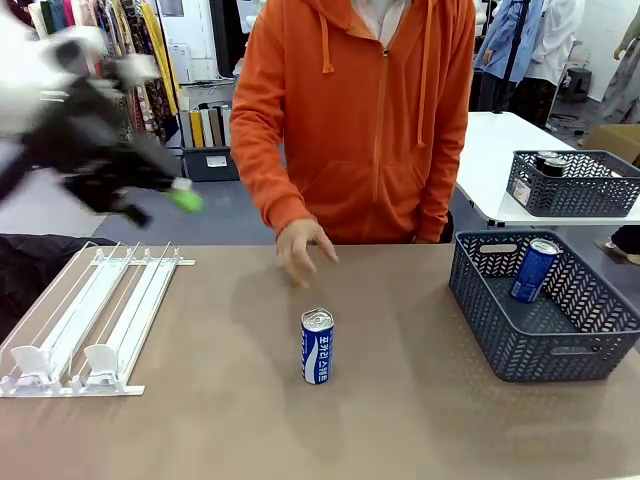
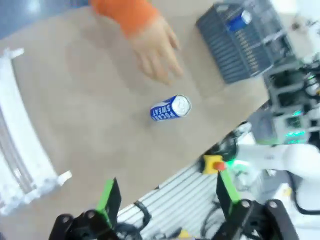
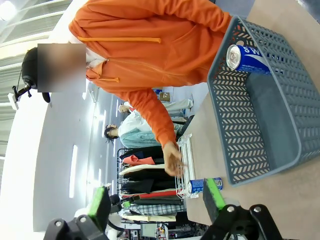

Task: Retrieve and store the cans from the dispenser.
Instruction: Pick up one can from the Automatic Can Dispenser and place it in the middle of the table.

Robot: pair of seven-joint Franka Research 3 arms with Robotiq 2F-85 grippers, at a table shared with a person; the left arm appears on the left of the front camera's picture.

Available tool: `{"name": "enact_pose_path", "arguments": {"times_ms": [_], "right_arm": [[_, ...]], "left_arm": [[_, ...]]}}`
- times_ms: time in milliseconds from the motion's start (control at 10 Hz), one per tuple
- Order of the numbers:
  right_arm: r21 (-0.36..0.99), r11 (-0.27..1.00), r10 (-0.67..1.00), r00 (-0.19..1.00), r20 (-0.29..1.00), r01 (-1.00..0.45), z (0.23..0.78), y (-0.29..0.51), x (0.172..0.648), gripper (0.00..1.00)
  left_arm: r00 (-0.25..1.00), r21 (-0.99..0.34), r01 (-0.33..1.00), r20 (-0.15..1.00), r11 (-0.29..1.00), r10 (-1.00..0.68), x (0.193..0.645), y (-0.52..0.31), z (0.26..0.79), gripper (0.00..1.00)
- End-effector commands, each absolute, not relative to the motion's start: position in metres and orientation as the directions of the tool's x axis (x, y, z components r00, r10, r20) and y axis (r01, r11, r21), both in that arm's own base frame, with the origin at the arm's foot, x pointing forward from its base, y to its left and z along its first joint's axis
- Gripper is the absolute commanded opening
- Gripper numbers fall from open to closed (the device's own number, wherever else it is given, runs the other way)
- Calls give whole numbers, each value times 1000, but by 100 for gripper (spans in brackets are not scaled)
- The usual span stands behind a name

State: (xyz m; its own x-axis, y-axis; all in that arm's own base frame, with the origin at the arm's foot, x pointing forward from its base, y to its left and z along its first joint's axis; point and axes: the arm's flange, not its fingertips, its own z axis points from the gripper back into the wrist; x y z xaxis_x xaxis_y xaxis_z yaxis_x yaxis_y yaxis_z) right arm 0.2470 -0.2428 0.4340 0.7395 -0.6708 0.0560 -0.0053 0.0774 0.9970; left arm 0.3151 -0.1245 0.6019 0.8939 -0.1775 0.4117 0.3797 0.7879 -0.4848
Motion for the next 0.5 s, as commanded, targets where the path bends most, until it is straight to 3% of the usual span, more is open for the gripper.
{"name": "enact_pose_path", "arguments": {"times_ms": [0,100,400], "right_arm": [[997,75,-671,739,67,-22,437,-244,248,100],[997,75,-671,739,67,-22,437,-244,248,100],[997,75,-671,739,67,-22,437,-244,248,100]], "left_arm": [[909,-700,358,412,618,-60,310,-21,573,100],[896,-820,415,443,395,-21,305,28,550,100],[916,-945,296,322,141,238,277,114,452,100]]}}
